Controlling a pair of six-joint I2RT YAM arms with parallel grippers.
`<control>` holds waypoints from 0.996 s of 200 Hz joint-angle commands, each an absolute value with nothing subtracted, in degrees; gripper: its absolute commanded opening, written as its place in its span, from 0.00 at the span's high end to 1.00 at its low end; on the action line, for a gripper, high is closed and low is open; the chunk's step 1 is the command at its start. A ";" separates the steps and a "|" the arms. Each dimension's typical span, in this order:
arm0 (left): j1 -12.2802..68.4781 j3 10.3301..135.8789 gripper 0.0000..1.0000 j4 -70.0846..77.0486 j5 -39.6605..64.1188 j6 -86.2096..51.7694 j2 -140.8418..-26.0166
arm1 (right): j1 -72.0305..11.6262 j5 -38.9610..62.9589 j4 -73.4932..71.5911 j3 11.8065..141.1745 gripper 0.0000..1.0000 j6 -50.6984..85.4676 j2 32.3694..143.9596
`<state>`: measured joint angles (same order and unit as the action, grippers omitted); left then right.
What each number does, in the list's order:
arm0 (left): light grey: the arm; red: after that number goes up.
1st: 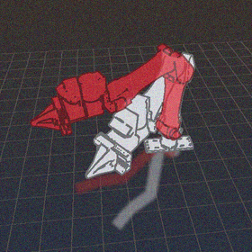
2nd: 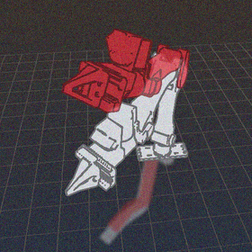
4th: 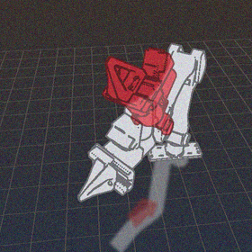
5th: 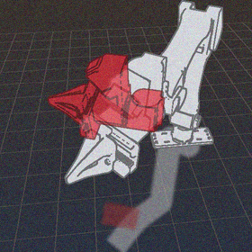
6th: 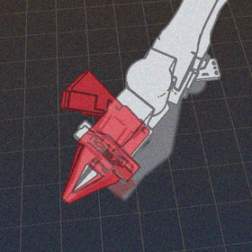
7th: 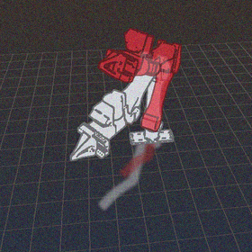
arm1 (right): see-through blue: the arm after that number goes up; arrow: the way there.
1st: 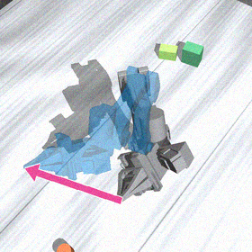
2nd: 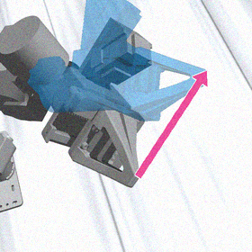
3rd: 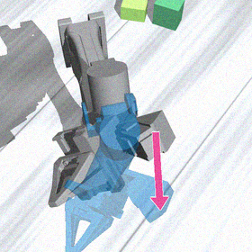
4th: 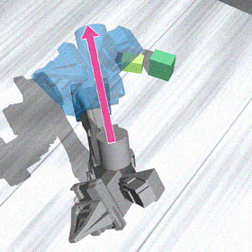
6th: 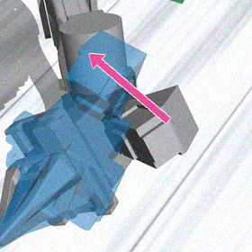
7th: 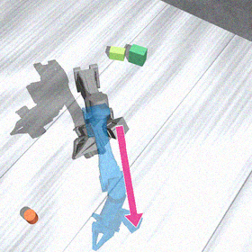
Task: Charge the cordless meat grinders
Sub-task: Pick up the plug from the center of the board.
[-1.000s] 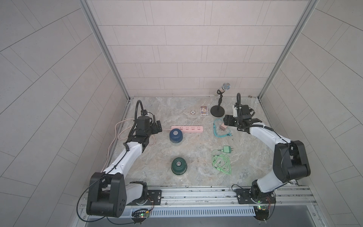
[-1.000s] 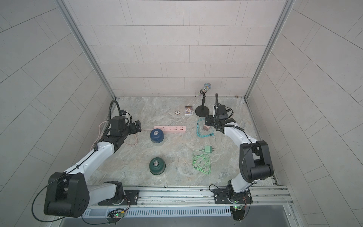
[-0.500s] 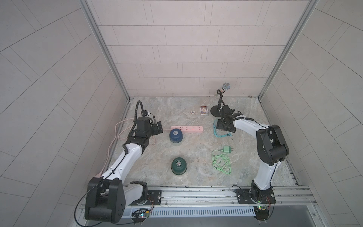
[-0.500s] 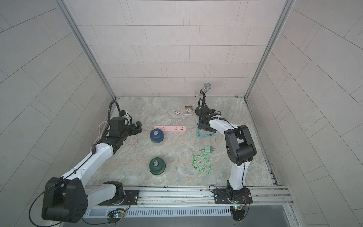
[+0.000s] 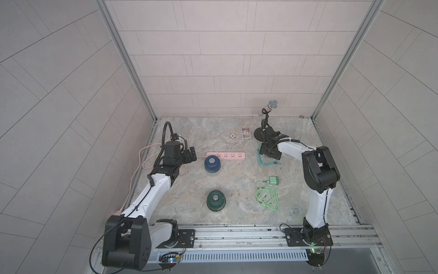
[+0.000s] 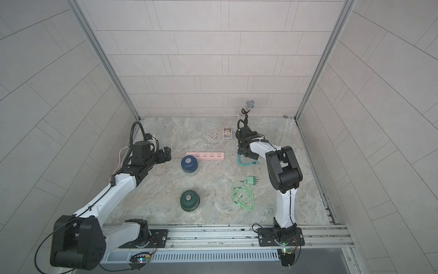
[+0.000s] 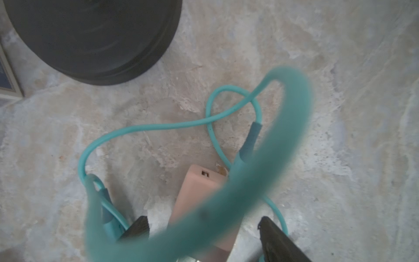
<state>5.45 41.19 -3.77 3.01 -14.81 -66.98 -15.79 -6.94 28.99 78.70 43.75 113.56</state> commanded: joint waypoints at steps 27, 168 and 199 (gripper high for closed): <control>5.70 42.11 0.00 -4.14 2.58 -14.59 -65.83 | -15.63 -6.56 30.41 79.83 0.36 45.13 115.24; 7.30 59.92 0.07 -25.05 16.47 -13.90 -73.63 | -12.22 13.18 6.59 58.42 0.69 23.61 97.59; 10.44 66.09 0.10 -28.66 21.02 -14.82 -76.90 | -12.13 20.05 -0.21 51.88 0.71 17.34 90.69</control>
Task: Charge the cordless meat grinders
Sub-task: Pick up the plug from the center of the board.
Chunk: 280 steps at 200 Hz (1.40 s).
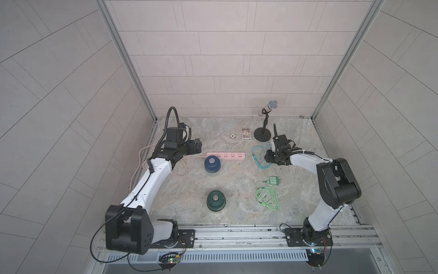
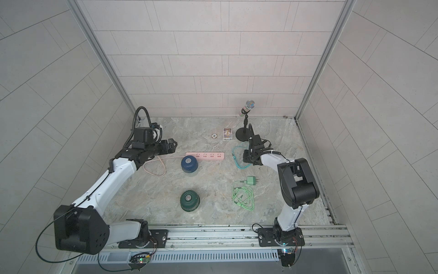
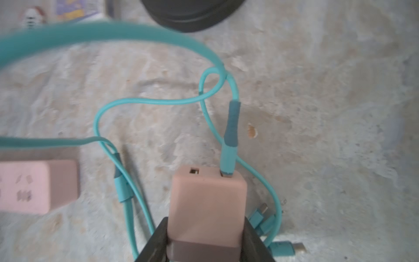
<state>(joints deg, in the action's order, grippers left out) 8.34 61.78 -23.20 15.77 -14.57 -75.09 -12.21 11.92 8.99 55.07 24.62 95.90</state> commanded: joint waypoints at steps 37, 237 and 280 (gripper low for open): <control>14.63 73.21 0.15 -31.20 28.95 -16.08 -82.65 | -12.22 29.45 -4.81 47.95 0.73 14.57 85.73; 27.69 91.78 0.29 -25.46 50.53 -25.82 -102.99 | -21.36 31.73 6.33 57.18 0.75 -4.43 76.36; 27.95 92.61 0.33 -21.62 51.71 -28.72 -104.90 | -22.81 31.72 5.07 57.22 0.75 -3.79 76.55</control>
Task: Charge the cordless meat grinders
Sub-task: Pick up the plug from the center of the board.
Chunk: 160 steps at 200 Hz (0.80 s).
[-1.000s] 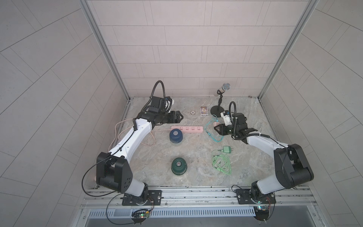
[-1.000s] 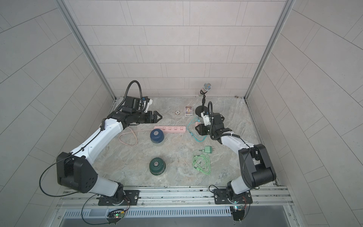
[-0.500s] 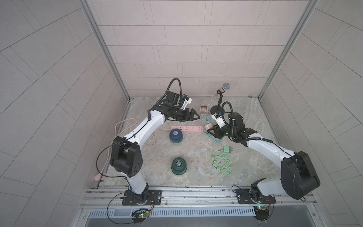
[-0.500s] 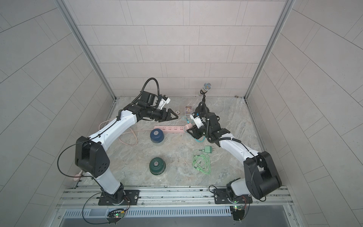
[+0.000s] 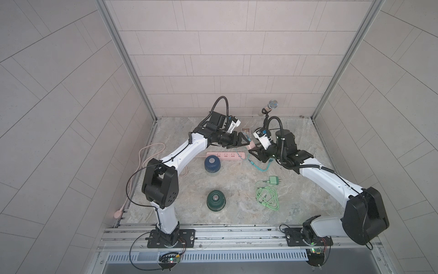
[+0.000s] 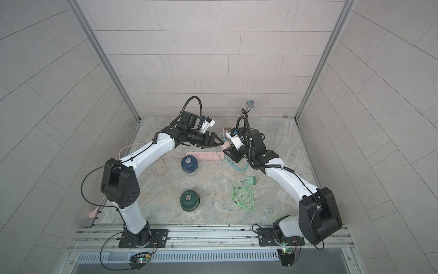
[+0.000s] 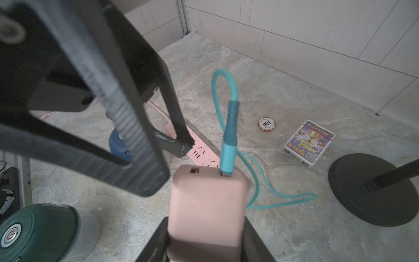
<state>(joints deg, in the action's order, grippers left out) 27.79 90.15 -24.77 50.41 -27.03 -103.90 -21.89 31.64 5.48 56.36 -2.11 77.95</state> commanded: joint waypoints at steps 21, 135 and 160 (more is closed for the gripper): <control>27.95 92.89 0.36 -21.45 52.12 -28.96 -105.79 | -23.41 31.42 4.15 57.13 0.75 -3.30 76.47; 28.65 93.90 0.54 -25.44 58.44 -25.38 -107.75 | -24.04 32.12 3.09 58.01 0.75 -2.76 77.38; 28.65 94.02 0.66 -29.25 57.71 -22.63 -107.58 | -24.08 32.56 3.04 58.35 0.75 -2.71 77.69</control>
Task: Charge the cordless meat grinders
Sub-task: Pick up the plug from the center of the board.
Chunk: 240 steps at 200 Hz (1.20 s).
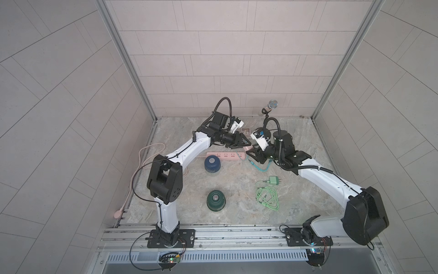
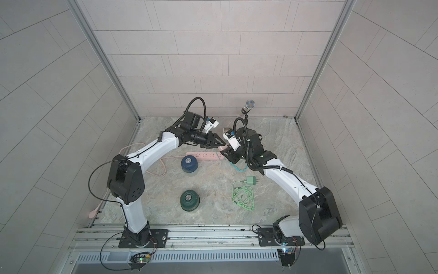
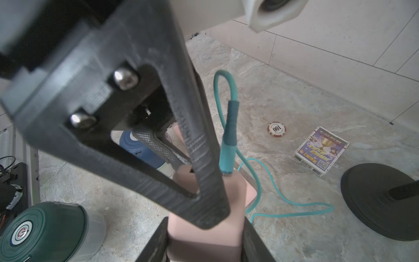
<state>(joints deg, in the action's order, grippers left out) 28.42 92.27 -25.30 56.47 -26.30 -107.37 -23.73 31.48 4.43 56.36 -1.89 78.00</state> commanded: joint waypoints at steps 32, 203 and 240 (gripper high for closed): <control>28.65 93.98 0.73 -30.06 57.46 -22.15 -107.44 | -24.03 33.35 3.12 58.53 0.74 -2.57 78.14; 25.07 98.45 1.00 -44.59 51.56 -2.92 -105.78 | -11.60 37.81 10.16 60.66 0.29 15.61 81.35; 25.10 98.56 1.00 -48.85 47.92 6.04 -104.80 | -14.33 39.06 6.58 62.82 0.29 22.38 86.53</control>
